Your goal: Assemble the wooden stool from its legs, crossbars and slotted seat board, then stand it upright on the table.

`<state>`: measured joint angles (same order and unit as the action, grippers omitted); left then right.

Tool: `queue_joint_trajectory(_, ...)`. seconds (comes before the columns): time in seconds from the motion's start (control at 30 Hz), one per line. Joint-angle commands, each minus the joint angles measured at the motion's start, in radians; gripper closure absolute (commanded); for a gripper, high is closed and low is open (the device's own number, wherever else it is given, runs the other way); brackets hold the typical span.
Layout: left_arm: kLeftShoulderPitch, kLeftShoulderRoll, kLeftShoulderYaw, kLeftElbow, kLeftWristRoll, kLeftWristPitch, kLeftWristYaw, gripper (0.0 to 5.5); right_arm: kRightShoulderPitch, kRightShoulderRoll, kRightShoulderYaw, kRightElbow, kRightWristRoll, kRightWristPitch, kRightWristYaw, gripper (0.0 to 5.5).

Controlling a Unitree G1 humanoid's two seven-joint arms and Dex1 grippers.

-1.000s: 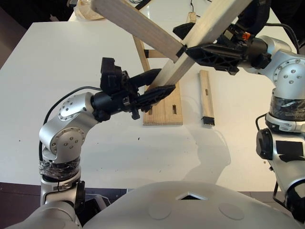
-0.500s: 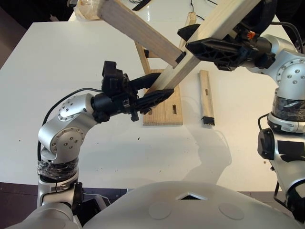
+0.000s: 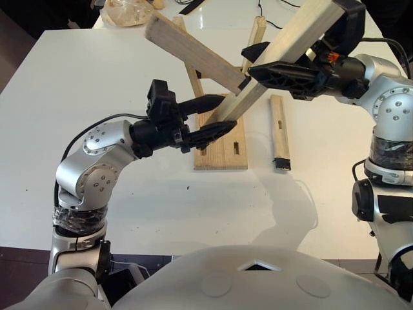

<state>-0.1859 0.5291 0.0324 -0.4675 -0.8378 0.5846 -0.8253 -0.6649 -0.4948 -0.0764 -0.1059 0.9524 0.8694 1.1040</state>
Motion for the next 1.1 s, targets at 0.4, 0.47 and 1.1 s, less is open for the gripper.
queue_joint_trajectory(0.4,0.182,-0.128,0.075,0.358,0.465,-0.352,0.357,1.88,0.118,-0.075,0.160,0.049,-0.393,-0.349,0.053,3.47)
queue_joint_trajectory(0.47,0.141,-0.222,0.134,0.379,0.437,-0.350,0.479,1.88,0.131,-0.103,0.174,0.052,-0.398,-0.357,0.111,3.47)
queue_joint_trajectory(1.1,0.001,-0.483,0.212,0.551,0.460,-0.423,0.755,1.88,0.117,-0.120,0.219,0.170,-0.434,-0.406,0.234,3.47)
